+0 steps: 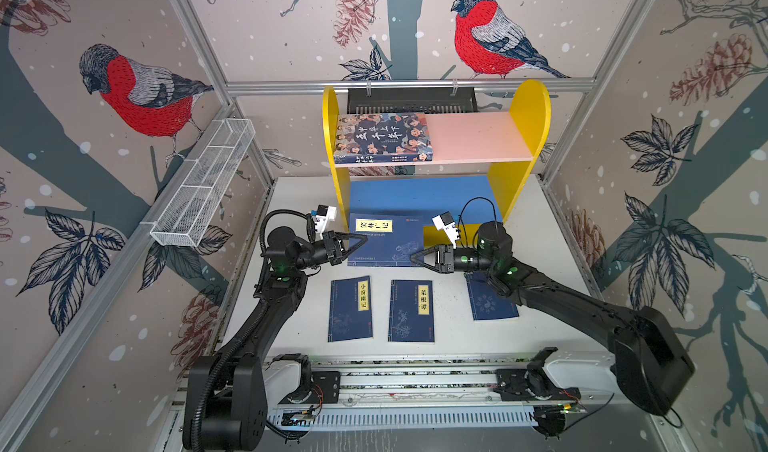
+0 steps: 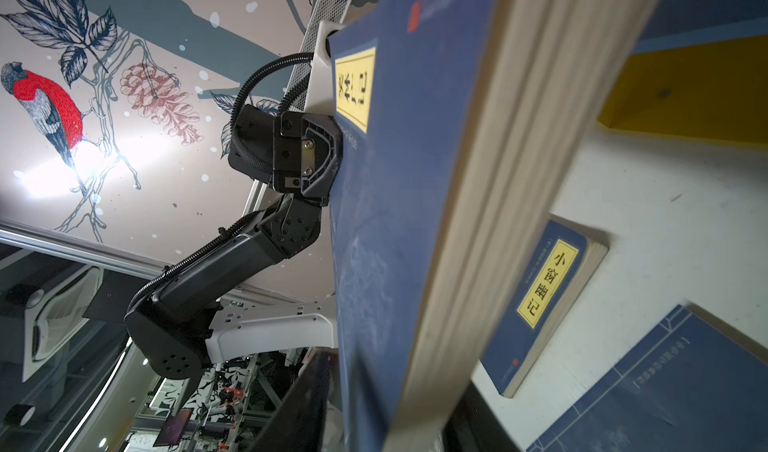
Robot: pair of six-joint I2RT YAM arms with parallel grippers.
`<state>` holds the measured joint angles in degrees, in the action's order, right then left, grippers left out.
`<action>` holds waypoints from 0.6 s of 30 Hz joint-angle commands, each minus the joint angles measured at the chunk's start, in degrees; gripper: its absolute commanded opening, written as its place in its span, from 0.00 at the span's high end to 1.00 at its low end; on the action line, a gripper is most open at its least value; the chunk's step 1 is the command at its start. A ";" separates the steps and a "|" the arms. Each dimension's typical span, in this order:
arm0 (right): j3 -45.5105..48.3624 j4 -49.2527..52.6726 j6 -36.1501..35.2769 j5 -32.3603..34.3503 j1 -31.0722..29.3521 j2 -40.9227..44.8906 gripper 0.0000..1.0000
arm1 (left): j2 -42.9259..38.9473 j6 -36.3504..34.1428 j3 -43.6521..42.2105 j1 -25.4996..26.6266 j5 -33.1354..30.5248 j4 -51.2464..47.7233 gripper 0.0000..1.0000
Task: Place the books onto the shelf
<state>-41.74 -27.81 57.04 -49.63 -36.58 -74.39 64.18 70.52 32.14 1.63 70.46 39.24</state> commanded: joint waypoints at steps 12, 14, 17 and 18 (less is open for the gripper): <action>-2.56 -1.81 -0.47 -1.45 2.63 -2.63 0.95 | -3.49 -15.35 1.89 -5.19 -3.77 -18.82 0.32; -2.93 -0.28 -1.23 -1.95 3.88 -2.10 0.95 | -4.14 -18.65 3.34 -7.14 -4.25 -23.83 0.28; -5.02 3.85 -3.73 -2.55 5.38 -1.74 0.95 | -4.47 -22.97 6.69 -7.63 -3.45 -29.30 0.24; -6.06 5.86 -5.06 -2.56 5.67 -1.97 0.95 | -4.51 -24.37 7.90 -7.61 -3.40 -30.92 0.24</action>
<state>-45.71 -24.43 56.12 -50.81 -31.64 -76.62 60.10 53.54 37.67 -5.67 66.37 15.59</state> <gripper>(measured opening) 0.121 0.762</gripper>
